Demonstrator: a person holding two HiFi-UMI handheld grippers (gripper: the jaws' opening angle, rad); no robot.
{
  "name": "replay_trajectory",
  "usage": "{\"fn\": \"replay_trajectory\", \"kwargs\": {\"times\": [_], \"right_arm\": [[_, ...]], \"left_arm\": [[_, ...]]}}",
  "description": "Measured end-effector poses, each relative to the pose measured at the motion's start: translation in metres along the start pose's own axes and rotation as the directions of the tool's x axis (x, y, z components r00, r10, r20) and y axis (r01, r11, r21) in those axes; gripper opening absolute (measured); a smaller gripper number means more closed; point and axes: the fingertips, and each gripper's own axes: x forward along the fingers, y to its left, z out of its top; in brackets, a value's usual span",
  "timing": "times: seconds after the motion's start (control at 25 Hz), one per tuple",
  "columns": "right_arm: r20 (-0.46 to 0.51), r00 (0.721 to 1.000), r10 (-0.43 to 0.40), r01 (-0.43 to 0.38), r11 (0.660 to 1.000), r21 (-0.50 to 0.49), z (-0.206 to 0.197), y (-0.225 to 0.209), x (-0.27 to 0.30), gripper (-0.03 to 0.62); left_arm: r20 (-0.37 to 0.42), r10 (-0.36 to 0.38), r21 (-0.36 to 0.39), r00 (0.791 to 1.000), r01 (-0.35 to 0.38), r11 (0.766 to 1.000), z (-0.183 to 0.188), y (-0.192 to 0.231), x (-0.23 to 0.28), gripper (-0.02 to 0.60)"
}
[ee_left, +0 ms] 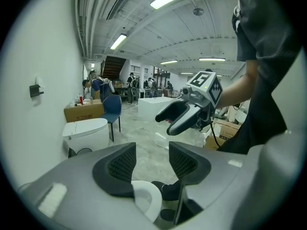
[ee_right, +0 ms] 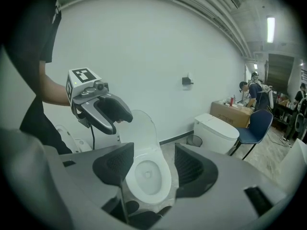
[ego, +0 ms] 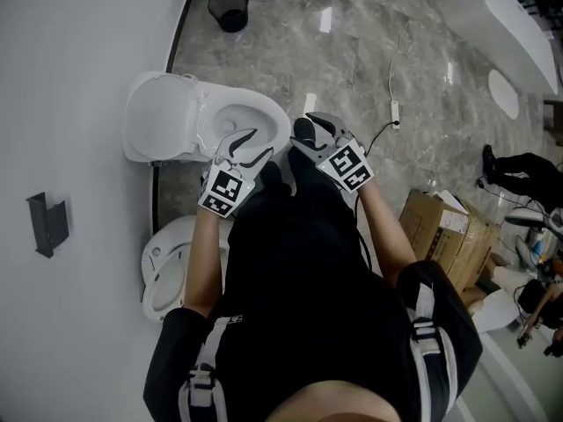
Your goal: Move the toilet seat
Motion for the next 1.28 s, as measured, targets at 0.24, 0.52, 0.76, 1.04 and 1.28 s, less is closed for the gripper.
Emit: {"fn": "replay_trajectory", "kwargs": {"times": [0.24,0.52,0.76,1.04,1.28], "right_arm": [[-0.035,0.999,0.032,-0.033,0.999,-0.009,-0.013,-0.014,0.007,0.267],[-0.058,0.996,0.069,-0.069,0.998,0.002,-0.034,-0.021,0.019,0.263],[-0.093,0.988,0.122,-0.121,0.993,0.008,-0.063,-0.021,0.038,0.261],[-0.121,0.976,0.180,-0.173,0.983,0.066,-0.104,-0.018,0.057,0.258],[-0.141,0.963,0.230,-0.219,0.971,0.092,-0.140,-0.011,0.080,0.252]], "left_arm": [[-0.032,-0.004,-0.025,0.999,0.003,1.000,-0.006,0.006,0.017,0.216],[-0.061,-0.032,-0.064,0.998,0.028,0.998,-0.022,0.008,0.041,0.216],[-0.083,-0.044,-0.099,0.996,0.036,0.994,-0.043,0.014,0.066,0.216],[-0.105,-0.074,-0.129,0.992,0.060,0.990,-0.066,0.009,0.092,0.216],[-0.104,-0.063,-0.169,0.993,0.045,0.985,-0.086,0.014,0.118,0.218]]}}
